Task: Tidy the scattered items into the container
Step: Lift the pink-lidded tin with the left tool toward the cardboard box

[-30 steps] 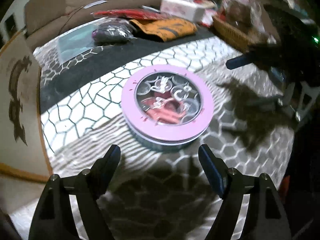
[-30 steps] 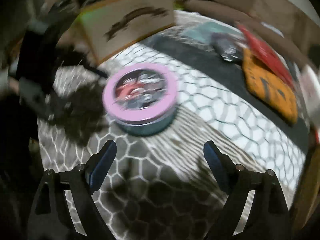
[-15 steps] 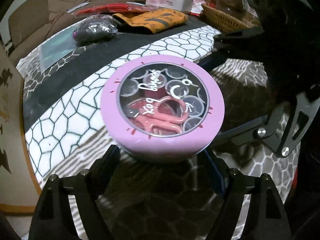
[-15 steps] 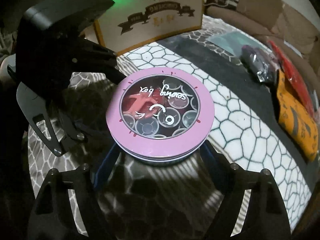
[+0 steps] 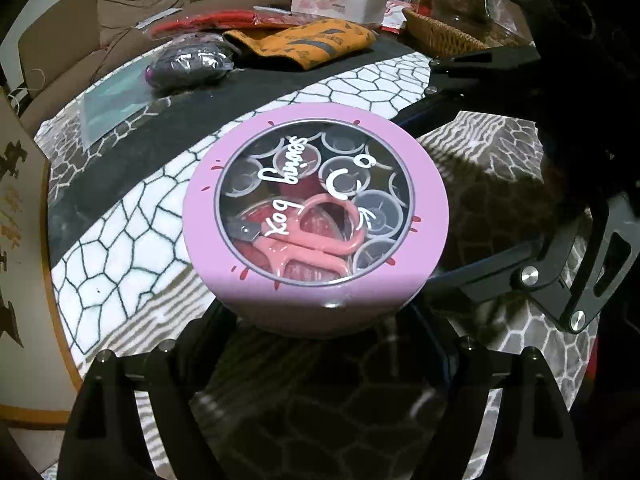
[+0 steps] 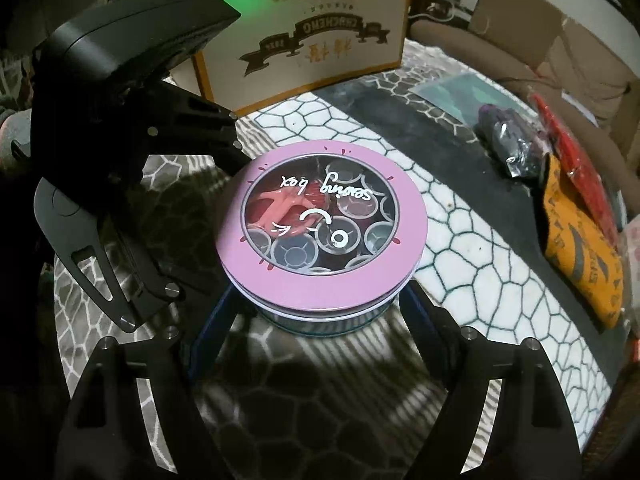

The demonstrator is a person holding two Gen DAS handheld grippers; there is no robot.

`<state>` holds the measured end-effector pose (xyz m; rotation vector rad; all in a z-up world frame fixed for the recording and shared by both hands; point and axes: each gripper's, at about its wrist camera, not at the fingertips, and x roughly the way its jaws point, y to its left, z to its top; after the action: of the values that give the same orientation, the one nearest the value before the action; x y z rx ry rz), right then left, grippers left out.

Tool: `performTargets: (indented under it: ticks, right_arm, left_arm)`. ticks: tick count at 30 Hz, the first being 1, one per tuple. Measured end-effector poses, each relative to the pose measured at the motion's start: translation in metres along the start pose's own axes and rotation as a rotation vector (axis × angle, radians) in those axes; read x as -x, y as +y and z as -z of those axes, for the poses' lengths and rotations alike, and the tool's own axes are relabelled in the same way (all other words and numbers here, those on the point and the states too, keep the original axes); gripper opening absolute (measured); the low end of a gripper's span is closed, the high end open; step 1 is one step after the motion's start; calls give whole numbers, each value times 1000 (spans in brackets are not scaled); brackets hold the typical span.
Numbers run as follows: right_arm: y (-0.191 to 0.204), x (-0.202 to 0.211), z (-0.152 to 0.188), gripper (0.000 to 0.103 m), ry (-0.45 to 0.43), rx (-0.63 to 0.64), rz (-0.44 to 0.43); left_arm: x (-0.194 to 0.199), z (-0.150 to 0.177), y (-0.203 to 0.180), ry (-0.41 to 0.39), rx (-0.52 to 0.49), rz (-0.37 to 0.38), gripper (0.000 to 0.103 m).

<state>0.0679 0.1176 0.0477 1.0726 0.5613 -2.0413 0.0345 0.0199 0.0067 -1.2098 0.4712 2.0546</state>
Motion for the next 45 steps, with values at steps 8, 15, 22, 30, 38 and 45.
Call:
performTargets:
  ticks: [8, 15, 22, 30, 38, 45]
  right_arm:
    - [2, 20, -4, 80, -39, 2, 1]
    - [10, 48, -29, 80, -50, 62, 39]
    - [24, 91, -75, 80, -106, 131, 84]
    - [59, 121, -173, 80, -155, 257, 137]
    - [91, 85, -273, 80, -216, 275, 45]
    - [95, 7, -307, 80, -108, 284, -24]
  left_arm:
    - [21, -3, -8, -45, -31, -44, 83]
    - [55, -15, -5, -81, -28, -53, 83]
    - [117, -31, 4, -142, -56, -120, 83]
    - [205, -36, 41, -180, -87, -279, 83]
    - [249, -18, 129, -94, -14, -363, 83]
    - [215, 12, 192, -9, 61, -312, 83]
